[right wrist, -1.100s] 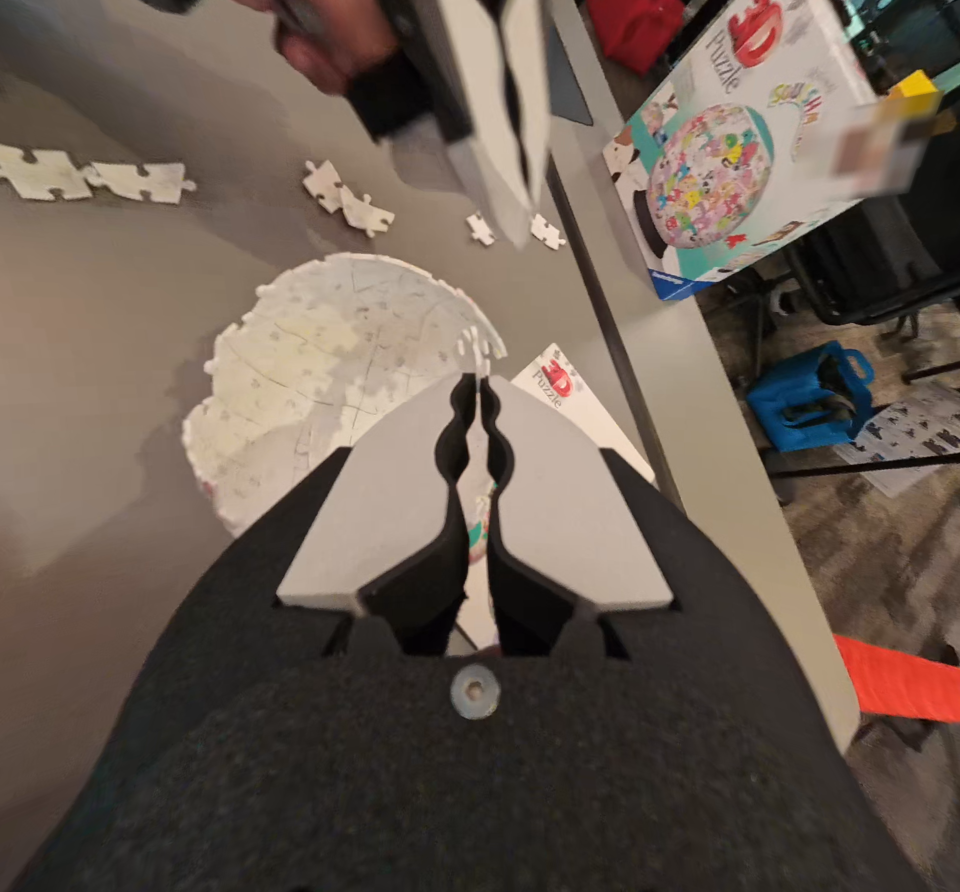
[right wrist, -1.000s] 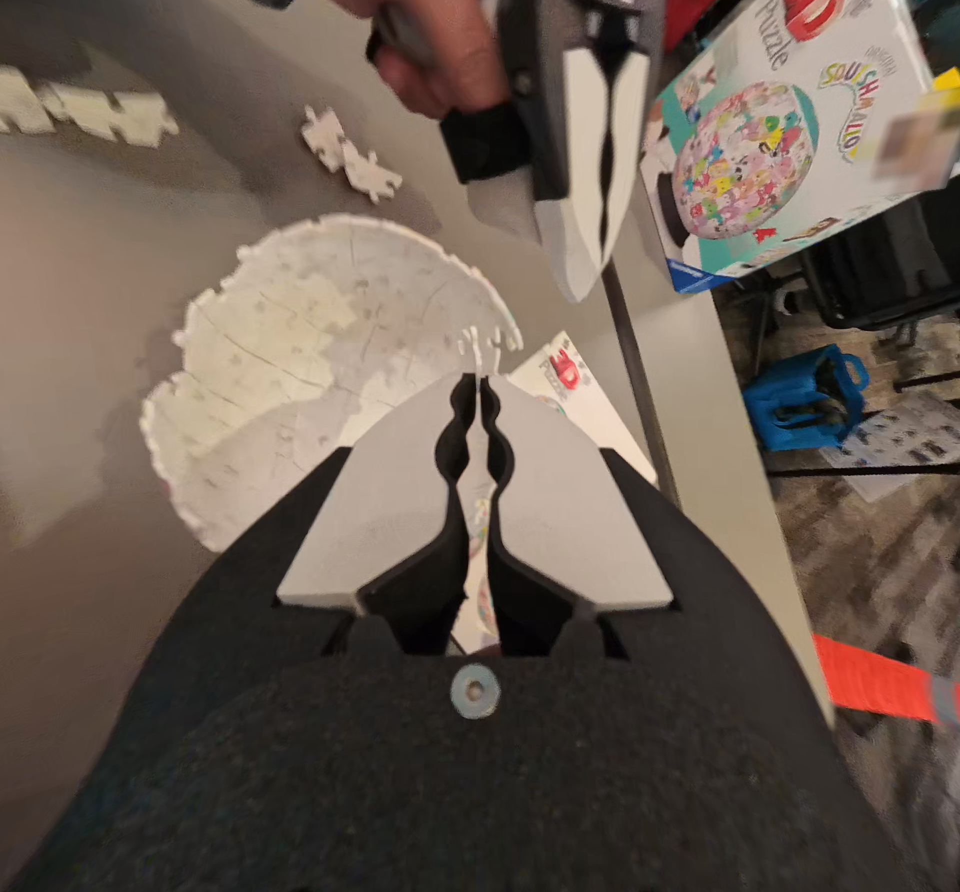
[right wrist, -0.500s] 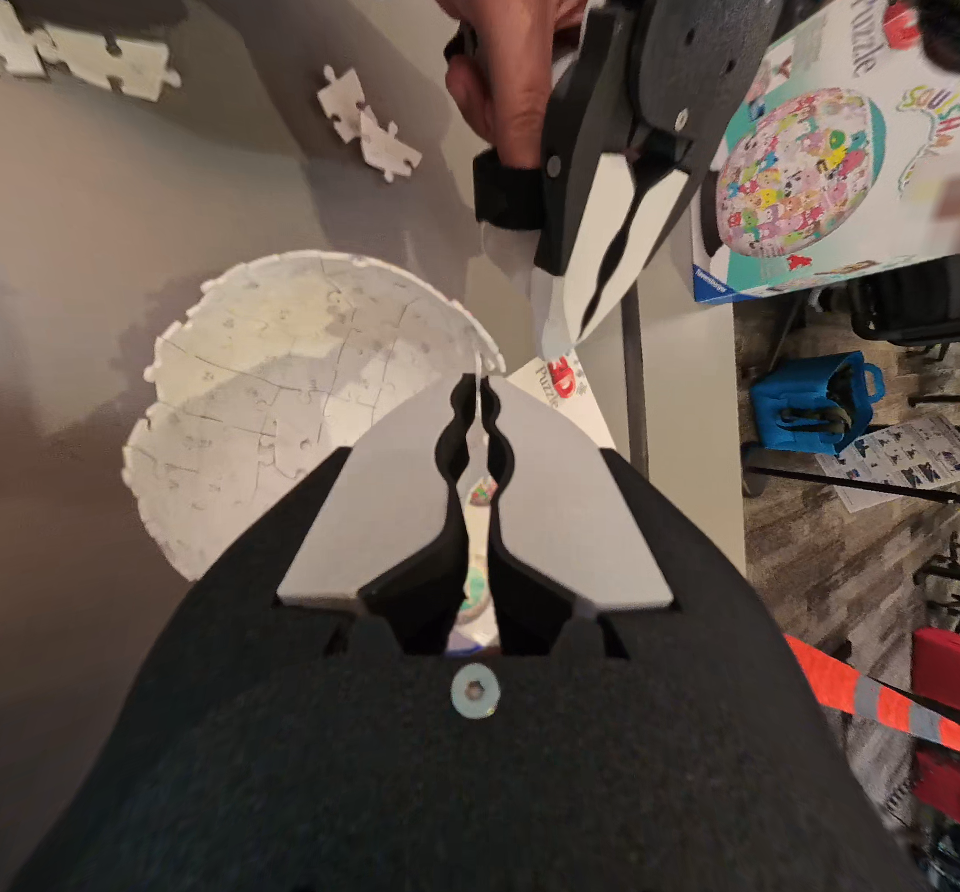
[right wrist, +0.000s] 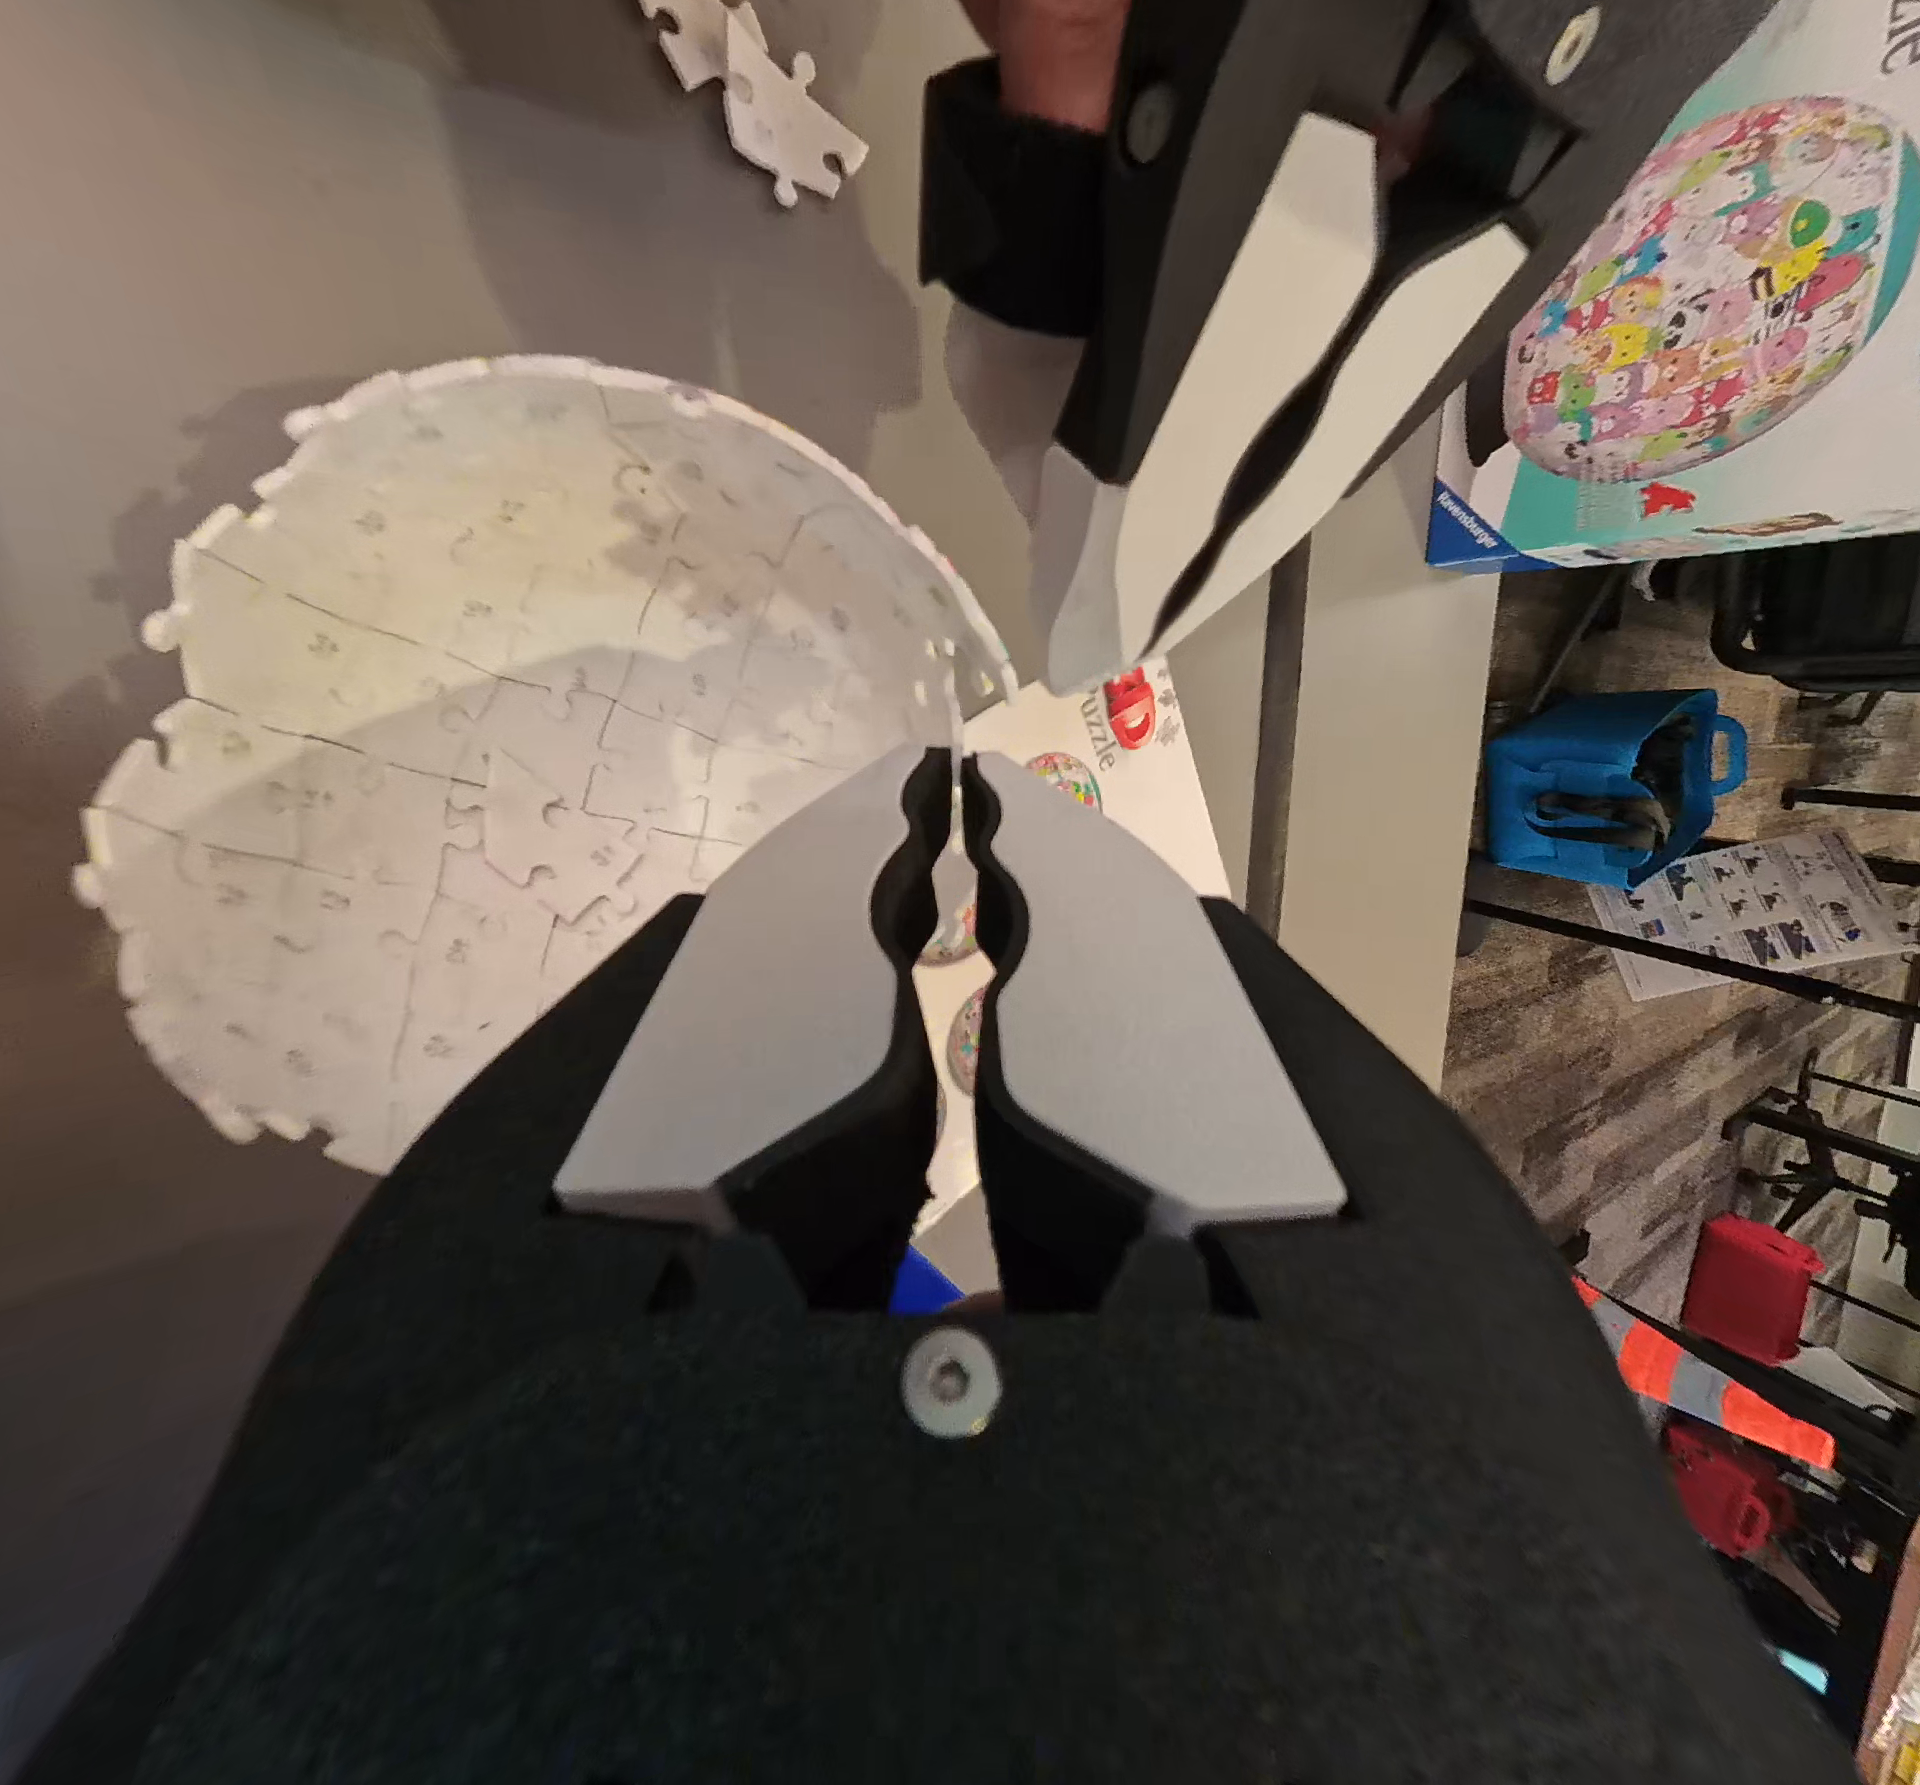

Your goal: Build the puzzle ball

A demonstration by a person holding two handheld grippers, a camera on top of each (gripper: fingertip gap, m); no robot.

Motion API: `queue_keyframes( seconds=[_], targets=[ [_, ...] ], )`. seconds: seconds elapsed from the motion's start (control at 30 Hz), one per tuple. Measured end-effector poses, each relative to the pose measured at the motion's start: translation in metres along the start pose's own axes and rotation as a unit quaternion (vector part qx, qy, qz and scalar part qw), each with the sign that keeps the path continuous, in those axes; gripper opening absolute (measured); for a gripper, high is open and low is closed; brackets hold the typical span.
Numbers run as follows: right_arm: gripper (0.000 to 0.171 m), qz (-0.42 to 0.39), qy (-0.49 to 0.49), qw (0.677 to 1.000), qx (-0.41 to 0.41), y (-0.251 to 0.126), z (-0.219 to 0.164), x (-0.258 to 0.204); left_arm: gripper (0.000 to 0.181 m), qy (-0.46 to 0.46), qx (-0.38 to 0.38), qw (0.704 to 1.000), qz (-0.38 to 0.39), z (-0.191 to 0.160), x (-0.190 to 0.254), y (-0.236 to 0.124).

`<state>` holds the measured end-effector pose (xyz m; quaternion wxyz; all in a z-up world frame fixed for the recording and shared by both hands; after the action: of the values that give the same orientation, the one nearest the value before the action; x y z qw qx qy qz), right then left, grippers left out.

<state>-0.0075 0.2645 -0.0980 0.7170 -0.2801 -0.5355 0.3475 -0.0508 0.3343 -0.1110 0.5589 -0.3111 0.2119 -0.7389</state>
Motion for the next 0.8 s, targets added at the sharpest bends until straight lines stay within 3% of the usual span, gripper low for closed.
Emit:
queue_keyframes(
  seconds=[0.47, 0.8],
  targets=[
    [0.002, 0.009, 0.004, 1.000, 0.001, 0.000, -0.002, 0.001, 0.000, 0.007, 0.009, 1.000, 0.000, 0.003, 0.002, -0.002],
    [0.002, 0.036, 0.027, 0.997, 0.062, -0.019, -0.006, 0.004, 0.000, 0.021, 0.038, 0.999, 0.022, 0.014, 0.004, -0.021]
  ],
)
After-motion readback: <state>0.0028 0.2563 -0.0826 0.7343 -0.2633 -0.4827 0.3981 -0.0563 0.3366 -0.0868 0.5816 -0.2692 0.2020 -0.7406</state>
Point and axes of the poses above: each gripper's, where its closed fingertips meet, y out along the fingers, z out of its top, x = y × z across the jaws, the point moved 5 cm from there along -y, back along the fingers, and after that the axes turned 8 degrees about -y, right-handed, at the moved point
